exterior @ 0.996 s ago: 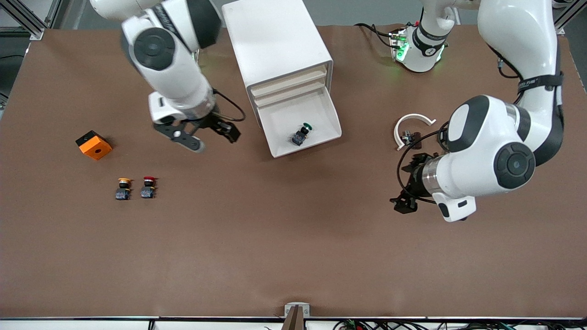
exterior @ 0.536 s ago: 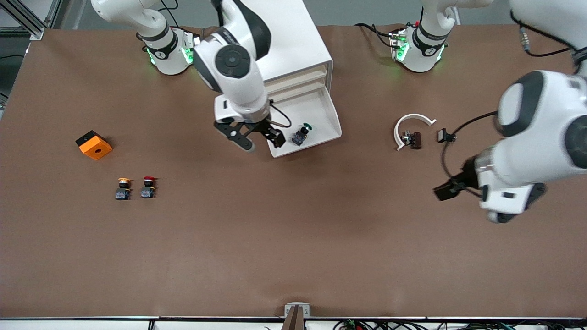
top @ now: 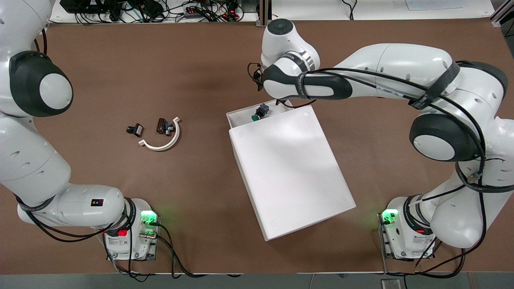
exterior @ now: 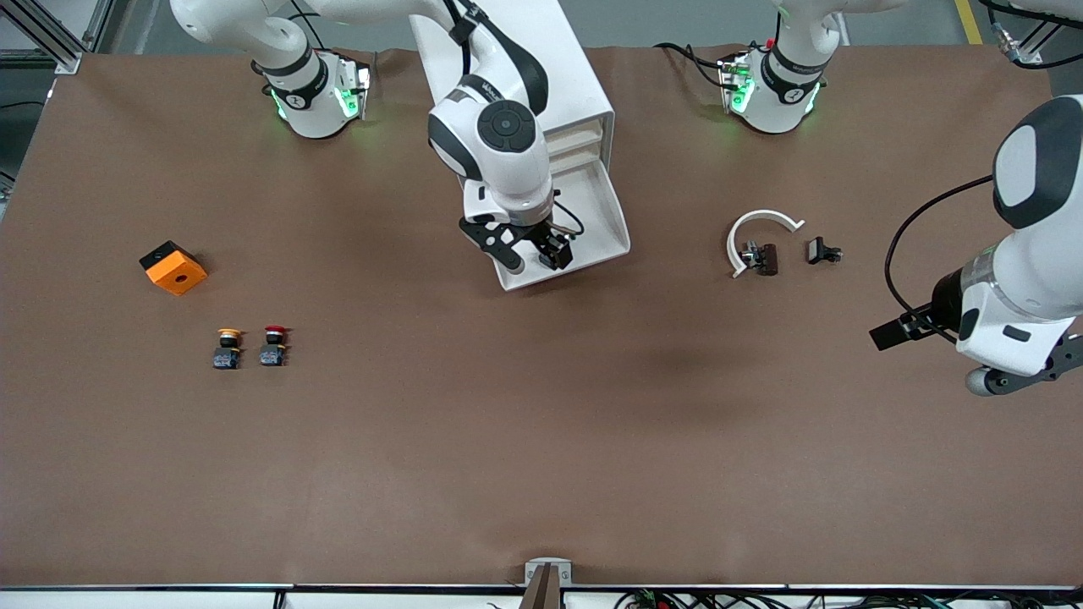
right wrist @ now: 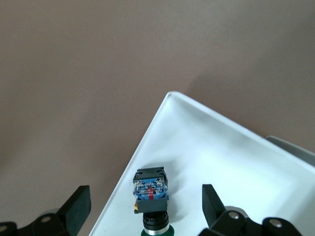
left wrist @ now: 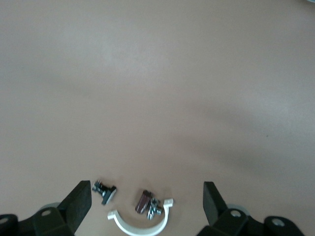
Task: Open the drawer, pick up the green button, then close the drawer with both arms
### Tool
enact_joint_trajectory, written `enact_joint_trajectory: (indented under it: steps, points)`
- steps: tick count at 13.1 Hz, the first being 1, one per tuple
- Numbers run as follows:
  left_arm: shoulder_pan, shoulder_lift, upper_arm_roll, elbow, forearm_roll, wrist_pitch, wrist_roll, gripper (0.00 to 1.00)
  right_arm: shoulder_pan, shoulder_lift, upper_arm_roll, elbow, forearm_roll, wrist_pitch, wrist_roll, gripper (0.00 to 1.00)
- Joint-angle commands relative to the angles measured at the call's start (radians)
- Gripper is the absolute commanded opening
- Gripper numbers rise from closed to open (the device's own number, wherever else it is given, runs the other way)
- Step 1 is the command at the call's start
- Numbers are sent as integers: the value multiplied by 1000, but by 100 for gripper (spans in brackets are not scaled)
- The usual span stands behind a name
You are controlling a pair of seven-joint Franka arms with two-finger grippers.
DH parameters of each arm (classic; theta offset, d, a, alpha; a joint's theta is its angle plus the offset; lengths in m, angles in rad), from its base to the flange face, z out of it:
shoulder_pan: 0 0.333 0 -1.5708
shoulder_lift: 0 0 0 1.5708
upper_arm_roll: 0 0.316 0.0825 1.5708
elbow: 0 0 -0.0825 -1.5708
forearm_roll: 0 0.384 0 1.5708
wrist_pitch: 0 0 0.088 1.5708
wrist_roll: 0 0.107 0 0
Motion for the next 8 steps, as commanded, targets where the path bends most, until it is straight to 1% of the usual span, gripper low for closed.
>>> enact_joint_trajectory:
  steps: [1,3,4,8]
  points:
    - [10,-53,-2,-157,18,113,37,100,42,41,-14,17,-10,13,24,100]
    - [9,-64,-7,-244,17,195,37,100,57,62,-17,26,-20,13,27,100]
    - [7,-63,-27,-283,10,250,37,100,59,71,-19,29,-21,14,27,100]
    - [-2,-47,-60,-366,7,341,29,100,60,103,-17,34,-61,48,40,100]
